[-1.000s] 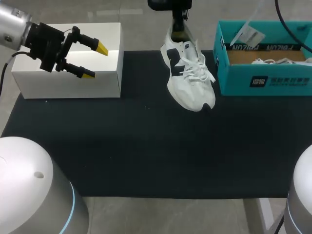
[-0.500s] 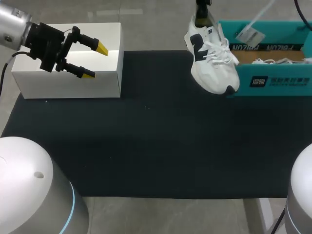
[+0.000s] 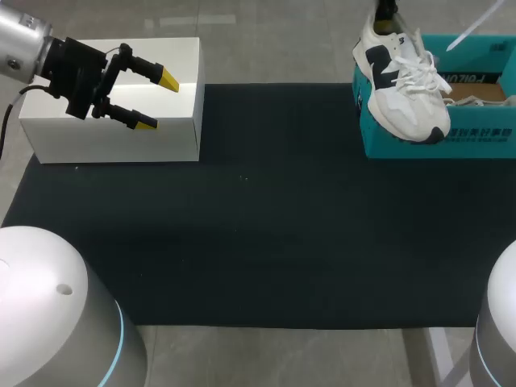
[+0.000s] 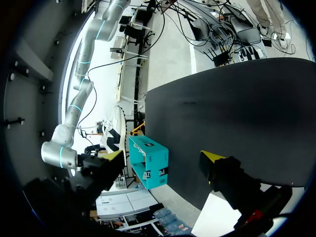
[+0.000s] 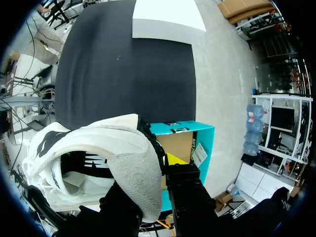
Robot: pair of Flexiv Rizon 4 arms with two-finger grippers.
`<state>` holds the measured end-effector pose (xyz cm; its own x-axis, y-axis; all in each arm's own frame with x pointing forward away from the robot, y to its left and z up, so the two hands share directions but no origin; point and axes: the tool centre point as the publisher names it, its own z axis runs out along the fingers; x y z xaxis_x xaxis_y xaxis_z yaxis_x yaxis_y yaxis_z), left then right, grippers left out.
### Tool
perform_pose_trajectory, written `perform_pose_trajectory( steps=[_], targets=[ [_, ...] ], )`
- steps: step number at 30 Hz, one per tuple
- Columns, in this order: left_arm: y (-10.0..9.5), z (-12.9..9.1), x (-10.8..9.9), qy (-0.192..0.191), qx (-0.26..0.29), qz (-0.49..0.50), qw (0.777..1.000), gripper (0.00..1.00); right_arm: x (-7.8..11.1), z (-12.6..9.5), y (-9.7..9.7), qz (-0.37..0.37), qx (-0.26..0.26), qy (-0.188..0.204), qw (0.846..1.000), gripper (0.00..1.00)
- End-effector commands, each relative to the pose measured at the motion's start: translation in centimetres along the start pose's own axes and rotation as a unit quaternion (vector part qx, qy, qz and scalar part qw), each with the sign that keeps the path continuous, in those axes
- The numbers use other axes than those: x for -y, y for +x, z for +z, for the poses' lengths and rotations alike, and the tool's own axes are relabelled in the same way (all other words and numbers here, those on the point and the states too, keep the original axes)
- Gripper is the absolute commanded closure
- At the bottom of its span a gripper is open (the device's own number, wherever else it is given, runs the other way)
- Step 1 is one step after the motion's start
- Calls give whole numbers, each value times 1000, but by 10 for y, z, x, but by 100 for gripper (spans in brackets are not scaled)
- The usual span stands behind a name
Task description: Take the shoe out of the shoebox, open the shoe tongue, remove and reinsert the insole, then place the shoe into the shoebox
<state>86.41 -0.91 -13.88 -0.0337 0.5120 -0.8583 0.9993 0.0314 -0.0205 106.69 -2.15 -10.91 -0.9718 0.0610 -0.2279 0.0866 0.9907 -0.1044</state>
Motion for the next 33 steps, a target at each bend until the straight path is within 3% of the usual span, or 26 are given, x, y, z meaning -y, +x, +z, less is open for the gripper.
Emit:
perform_pose_trajectory(
  steps=[1, 15, 24, 33],
  targets=[
    [-1, 0, -1, 1, -3, 0, 1000, 0, -1, -3, -3, 2, -4, 3, 1000, 100],
    [-1, 0, -1, 1, -3, 0, 1000, 0, -1, -3, -3, 2, -4, 3, 1000, 100],
    [-1, 0, -1, 1, -3, 0, 1000, 0, 59, 6, -38, 23, 0, 17, 1000, 100],
    [-1, 0, -1, 1, -3, 0, 1000, 0, 126, 24, -69, -14, 37, 32, 999, 100]
  ],
)
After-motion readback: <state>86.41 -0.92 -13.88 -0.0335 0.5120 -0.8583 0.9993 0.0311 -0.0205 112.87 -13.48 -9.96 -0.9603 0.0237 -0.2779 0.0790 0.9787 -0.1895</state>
